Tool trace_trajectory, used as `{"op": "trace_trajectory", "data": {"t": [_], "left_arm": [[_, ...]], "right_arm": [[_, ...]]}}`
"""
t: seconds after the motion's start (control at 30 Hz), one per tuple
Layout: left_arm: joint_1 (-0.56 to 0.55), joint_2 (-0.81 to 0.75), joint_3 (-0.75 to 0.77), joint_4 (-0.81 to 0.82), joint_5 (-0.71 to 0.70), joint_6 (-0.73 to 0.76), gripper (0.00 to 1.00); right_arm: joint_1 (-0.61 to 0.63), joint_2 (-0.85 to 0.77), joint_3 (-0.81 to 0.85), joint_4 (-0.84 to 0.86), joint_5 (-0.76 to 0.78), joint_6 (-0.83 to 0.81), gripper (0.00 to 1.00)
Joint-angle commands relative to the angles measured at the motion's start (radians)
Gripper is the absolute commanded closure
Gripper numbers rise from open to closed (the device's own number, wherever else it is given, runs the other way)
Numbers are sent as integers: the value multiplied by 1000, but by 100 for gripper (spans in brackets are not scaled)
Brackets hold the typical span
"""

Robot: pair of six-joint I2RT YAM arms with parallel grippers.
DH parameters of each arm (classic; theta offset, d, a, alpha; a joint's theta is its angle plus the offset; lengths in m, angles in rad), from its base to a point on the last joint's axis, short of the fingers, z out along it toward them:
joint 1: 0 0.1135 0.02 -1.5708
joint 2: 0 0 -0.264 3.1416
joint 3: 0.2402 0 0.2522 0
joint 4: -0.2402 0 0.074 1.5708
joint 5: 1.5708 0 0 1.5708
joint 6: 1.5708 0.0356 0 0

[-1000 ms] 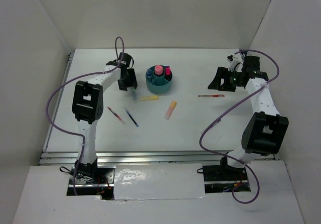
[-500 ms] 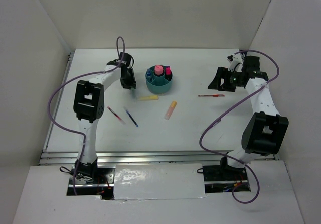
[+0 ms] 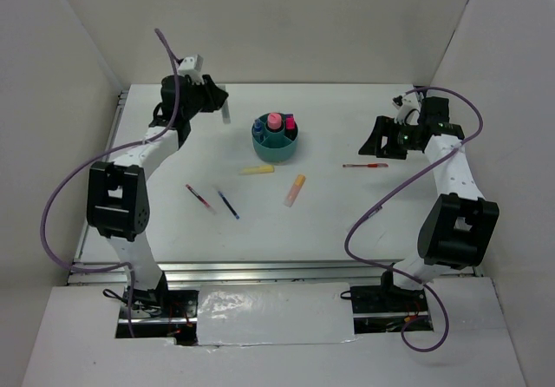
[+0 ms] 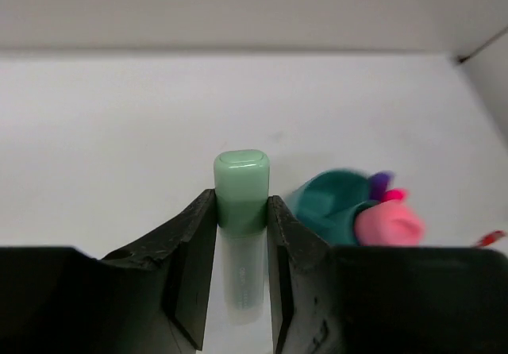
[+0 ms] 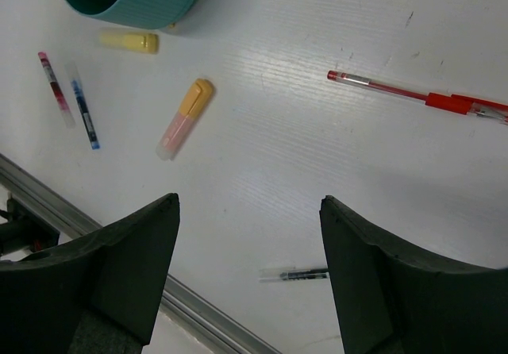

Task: Sort the stationery into containers
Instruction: Place the stationery into the container

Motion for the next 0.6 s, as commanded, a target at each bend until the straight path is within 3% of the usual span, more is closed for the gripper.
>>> {"op": "trace_trajectory", "data": {"t": [0.0, 0.03, 0.17, 0.4, 0.57], "left_arm": [[4, 27, -26, 535, 262, -25, 100], [5, 47, -19, 577, 354, -45, 100], [-25, 127, 80, 643, 453, 3, 100], [-81, 276, 253, 686, 485, 33, 96], [-97, 319, 261, 700, 507, 49, 98]], "right_arm": [[-2, -2, 30, -25, -27, -1, 22], [-2, -2, 30, -25, -28, -1, 22], [-1, 1, 33, -26, -24, -6, 23], [1, 4, 21, -25, -13, -11, 23], [1, 13, 21, -22, -5, -9, 23]]}}
